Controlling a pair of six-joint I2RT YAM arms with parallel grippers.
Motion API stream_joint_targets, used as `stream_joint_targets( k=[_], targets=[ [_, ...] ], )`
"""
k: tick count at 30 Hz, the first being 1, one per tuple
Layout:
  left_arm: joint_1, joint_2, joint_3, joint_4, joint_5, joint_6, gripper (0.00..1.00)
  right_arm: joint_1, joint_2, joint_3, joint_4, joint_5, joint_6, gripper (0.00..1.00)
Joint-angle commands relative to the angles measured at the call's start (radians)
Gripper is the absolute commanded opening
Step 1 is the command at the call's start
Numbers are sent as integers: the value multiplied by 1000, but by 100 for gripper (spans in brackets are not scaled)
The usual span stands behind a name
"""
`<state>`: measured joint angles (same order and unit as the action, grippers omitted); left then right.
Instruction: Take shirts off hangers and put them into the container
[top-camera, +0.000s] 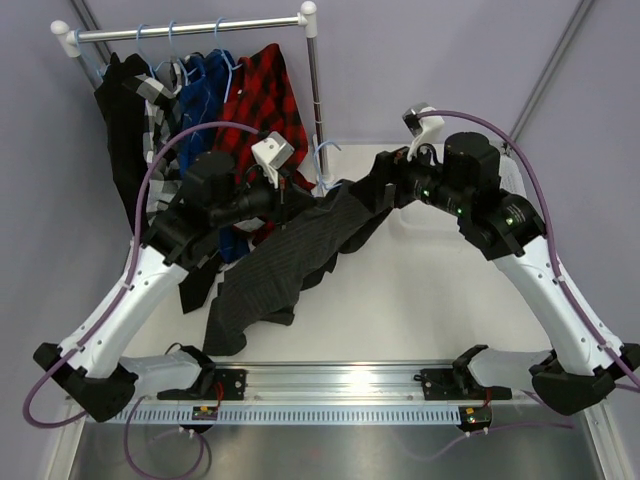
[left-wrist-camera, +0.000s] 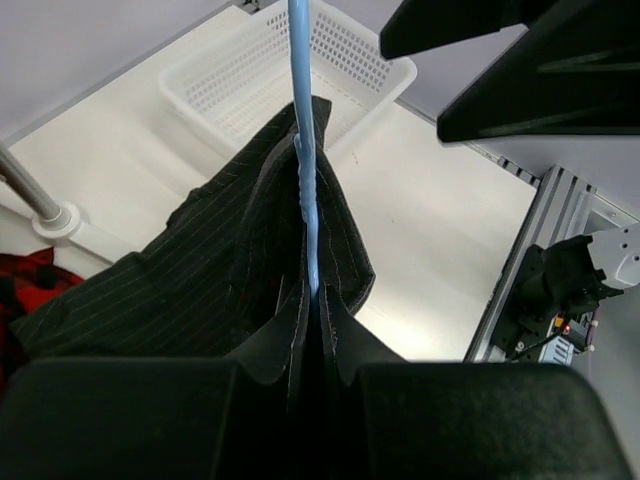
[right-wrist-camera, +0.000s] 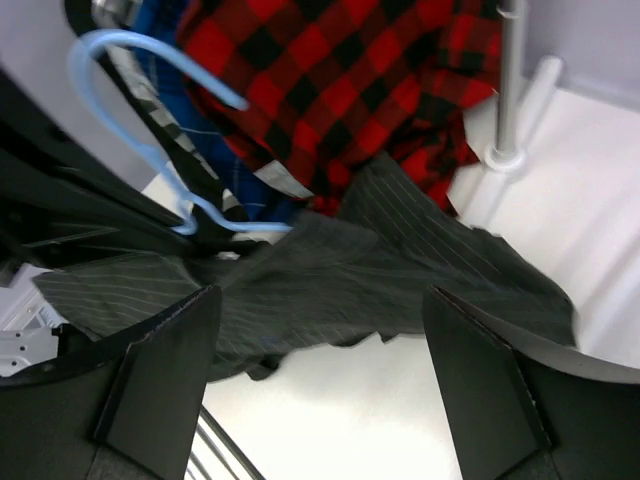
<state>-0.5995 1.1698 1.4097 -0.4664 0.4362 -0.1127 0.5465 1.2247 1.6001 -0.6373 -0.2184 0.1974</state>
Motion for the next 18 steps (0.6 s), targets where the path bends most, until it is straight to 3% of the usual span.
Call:
stream_joint_targets(
  k=[1,7,18],
  targets=[
    [-28,13,-9,153,-33,-2,0,76,-1,35,125,54,-47,89],
    [-51,53,23,161,-59,-18,0,98,-8,11,218,16,-81,79],
    [-97,108,92,161,-102,-25,0,118,82,43,269,-24,-69,73]
  ],
)
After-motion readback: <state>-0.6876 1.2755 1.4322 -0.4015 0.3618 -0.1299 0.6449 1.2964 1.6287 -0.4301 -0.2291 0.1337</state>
